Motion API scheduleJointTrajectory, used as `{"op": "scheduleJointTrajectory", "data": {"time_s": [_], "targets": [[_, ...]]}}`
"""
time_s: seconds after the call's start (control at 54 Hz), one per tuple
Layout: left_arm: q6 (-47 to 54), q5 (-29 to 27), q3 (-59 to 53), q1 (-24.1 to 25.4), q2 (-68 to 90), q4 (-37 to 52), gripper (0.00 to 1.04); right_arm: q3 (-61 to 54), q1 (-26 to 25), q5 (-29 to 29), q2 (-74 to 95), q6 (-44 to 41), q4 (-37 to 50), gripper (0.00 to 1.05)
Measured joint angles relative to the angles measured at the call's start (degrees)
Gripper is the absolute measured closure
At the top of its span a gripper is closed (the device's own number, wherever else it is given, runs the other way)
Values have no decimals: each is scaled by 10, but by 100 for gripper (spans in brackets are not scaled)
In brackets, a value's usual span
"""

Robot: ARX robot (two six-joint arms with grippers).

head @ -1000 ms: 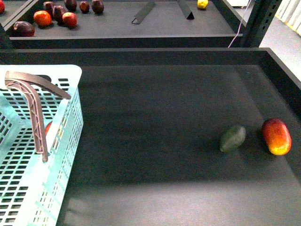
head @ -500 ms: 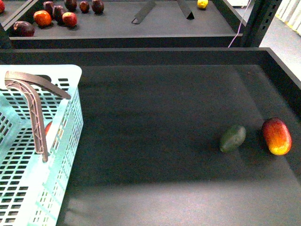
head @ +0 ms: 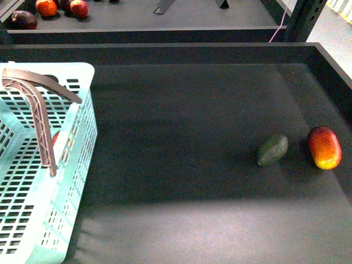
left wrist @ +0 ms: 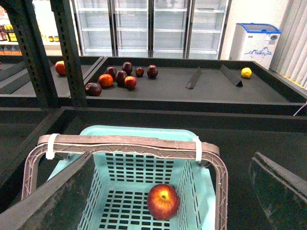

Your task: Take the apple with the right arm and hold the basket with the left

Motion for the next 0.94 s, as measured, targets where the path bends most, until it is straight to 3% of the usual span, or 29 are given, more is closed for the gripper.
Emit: {"op": "scheduleJointTrajectory", "data": {"time_s": [0.944], "targets": [[0, 0, 0, 0, 0, 0, 7, 0, 0, 0, 0, 0, 0, 9]]}}
